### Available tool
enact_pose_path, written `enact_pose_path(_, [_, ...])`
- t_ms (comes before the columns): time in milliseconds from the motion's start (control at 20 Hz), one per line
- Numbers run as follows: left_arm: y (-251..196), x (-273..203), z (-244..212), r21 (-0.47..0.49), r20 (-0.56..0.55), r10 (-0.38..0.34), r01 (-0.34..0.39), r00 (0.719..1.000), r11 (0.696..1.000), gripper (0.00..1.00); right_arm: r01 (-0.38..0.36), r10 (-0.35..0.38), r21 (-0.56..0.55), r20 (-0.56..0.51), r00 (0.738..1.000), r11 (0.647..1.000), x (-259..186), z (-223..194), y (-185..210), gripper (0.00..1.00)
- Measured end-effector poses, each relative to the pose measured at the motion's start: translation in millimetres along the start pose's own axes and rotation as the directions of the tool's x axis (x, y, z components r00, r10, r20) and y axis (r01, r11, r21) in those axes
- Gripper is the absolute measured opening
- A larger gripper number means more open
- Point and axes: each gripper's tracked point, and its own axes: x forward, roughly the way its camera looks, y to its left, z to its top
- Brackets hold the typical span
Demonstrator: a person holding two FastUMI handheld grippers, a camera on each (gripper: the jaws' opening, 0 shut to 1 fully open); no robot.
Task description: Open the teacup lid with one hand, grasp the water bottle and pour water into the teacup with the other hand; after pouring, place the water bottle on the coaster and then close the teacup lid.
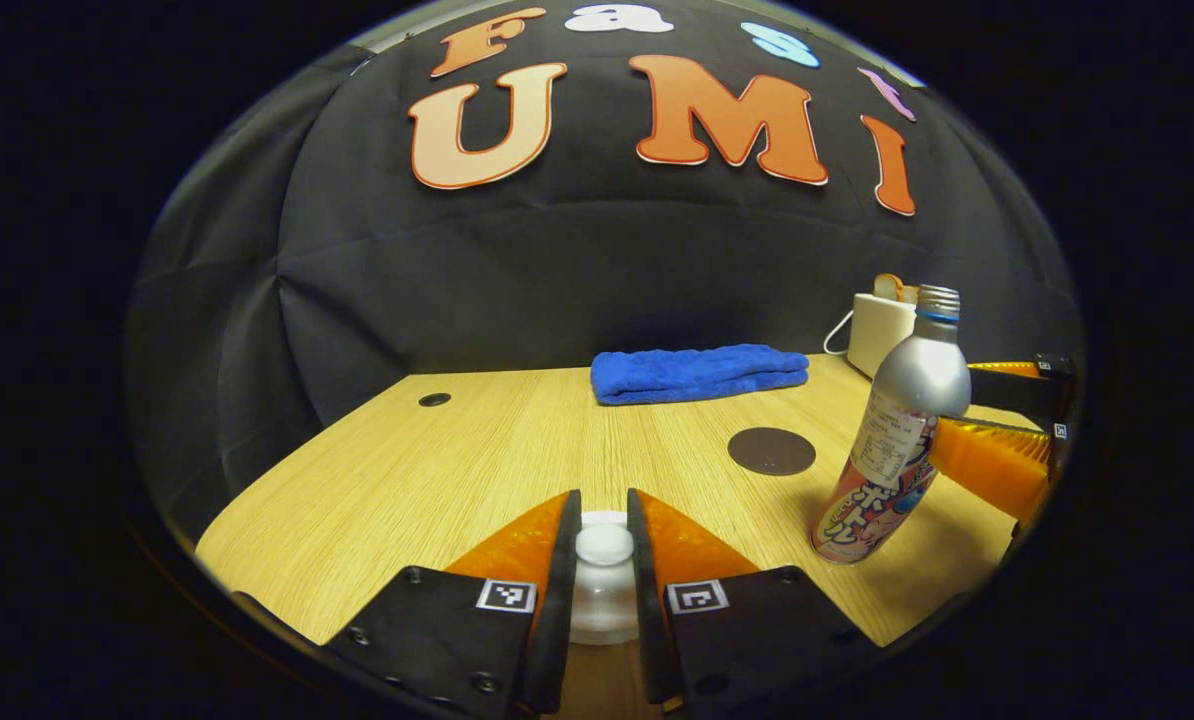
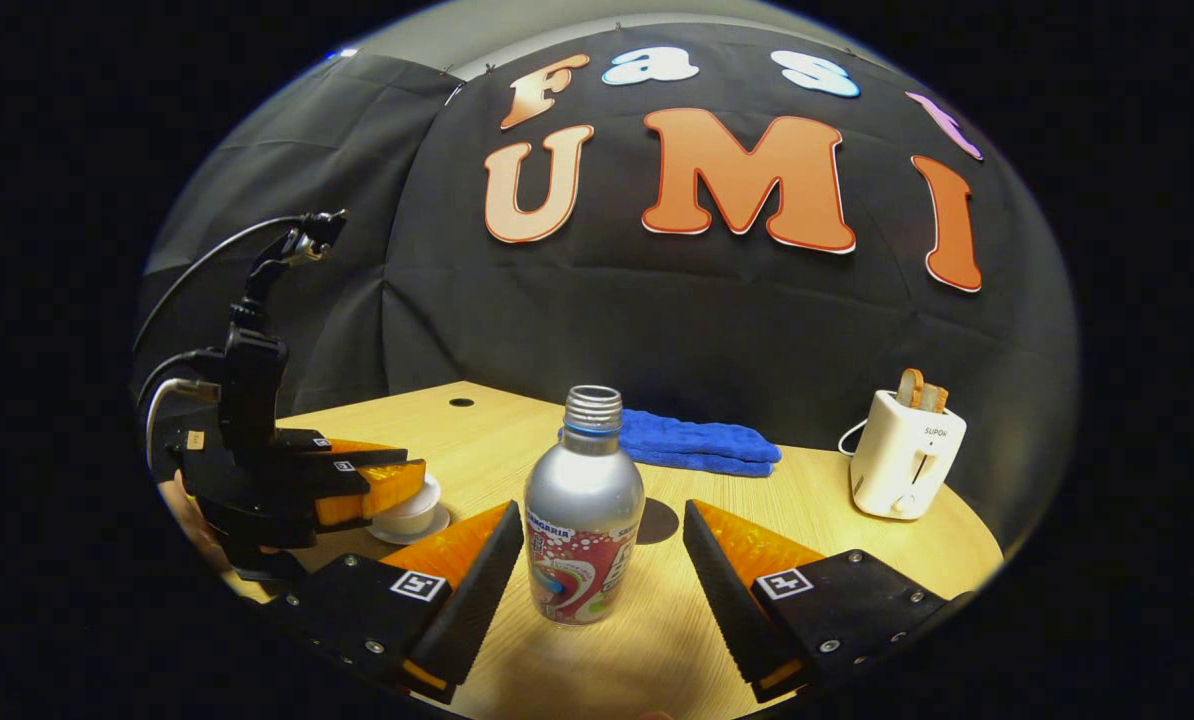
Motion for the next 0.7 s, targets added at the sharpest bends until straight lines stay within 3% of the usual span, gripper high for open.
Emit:
enact_pose_path(550, [16,-9,20,-0.021,0.08,0.042,-0.04,0.996,0.999,0.33,-0.021,0.021,-0.003,-0.122,0.992,1.0,22,-40,16,0.95])
enact_pose_path(650, [18,-9,21,-0.021,0.082,0.046,-0.044,0.996,0.999,0.33,-0.018,0.019,0.009,-0.146,0.989,1.0,25,-46,15,0.92])
enact_pose_path(700, [18,-10,20,-0.02,0.084,0.047,-0.045,0.995,0.999,0.33,-0.021,0.023,0.021,-0.142,0.99,1.0,25,-44,16,0.85])
